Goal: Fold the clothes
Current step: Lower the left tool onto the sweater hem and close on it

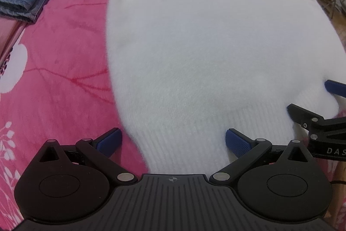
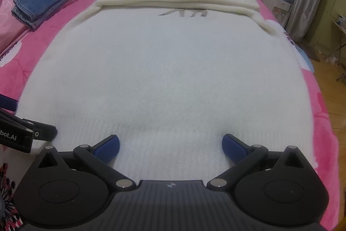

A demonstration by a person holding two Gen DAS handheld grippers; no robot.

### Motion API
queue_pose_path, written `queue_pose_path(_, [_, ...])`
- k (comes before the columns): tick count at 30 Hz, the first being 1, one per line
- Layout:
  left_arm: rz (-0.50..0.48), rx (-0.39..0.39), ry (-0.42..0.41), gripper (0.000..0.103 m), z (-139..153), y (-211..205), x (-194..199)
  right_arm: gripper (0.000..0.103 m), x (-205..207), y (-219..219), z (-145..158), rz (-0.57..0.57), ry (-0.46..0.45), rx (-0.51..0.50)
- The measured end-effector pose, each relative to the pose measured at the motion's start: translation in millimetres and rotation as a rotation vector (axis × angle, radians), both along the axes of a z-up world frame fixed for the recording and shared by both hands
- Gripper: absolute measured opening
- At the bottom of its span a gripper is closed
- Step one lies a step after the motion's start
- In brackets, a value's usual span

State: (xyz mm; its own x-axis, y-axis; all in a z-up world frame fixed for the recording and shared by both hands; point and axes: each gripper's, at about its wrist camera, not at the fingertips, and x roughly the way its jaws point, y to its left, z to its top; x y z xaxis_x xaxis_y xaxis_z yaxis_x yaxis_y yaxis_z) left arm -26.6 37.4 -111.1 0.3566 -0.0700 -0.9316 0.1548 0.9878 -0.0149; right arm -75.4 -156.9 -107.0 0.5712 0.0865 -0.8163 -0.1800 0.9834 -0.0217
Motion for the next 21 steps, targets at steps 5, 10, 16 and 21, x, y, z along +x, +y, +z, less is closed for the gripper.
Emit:
queue_pose_path(5, [-0.012,-0.017,-0.006,0.103,7.9,7.8,1.7,0.103,3.6,-0.4,1.7,0.009,0.024,-0.004])
queue_pose_path(10, [0.044,-0.104,-0.028,0.103,23.4,20.3,5.3,0.103,8.3,0.7,2.8,0.014,0.053,-0.008])
queue_pose_path(16, [0.176,-0.213,-0.025,0.099,33.9,62.6,21.0,0.102,-1.0,0.4,16.3,0.059,-0.03,0.032])
queue_pose_path(21, [0.203,-0.286,0.032,0.092,25.7,70.2,10.3,0.102,-29.8,32.6,33.4,0.307,-0.19,0.01])
